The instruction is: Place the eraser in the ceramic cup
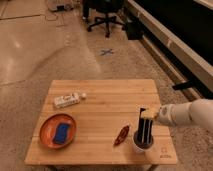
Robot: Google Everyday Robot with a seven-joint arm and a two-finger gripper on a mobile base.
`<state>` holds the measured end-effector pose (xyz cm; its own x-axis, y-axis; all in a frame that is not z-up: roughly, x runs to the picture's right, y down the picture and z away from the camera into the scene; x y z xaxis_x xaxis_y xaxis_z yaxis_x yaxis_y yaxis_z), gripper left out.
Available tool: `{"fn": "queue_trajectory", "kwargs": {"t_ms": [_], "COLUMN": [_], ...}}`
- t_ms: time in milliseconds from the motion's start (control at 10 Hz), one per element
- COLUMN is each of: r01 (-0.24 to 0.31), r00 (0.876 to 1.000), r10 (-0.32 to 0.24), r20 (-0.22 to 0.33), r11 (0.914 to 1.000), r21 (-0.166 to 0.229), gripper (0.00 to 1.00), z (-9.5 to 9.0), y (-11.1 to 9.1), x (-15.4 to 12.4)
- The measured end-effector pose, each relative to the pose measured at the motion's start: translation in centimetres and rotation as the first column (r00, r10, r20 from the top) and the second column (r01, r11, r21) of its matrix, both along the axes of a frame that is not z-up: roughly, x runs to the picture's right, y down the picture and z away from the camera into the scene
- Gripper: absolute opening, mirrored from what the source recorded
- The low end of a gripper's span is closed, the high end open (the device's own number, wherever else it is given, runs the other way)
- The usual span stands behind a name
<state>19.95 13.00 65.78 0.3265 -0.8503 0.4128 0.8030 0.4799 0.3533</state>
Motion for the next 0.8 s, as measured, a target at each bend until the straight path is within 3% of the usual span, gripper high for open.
{"fn": "queue_trajectory", "kwargs": {"t_ms": [400,800], "r01": [0.0,-0.017], "r00": [1.0,1.0], "r10": [0.0,0.016], "r20": [-0.001,0.016], "r11": [1.0,0.9994], "r21": [0.003,0.03], "gripper": [0.8,0.8], "z": [-0.1,-0.8], "y": [0.0,-1.3], "x": [0.4,0.0]}}
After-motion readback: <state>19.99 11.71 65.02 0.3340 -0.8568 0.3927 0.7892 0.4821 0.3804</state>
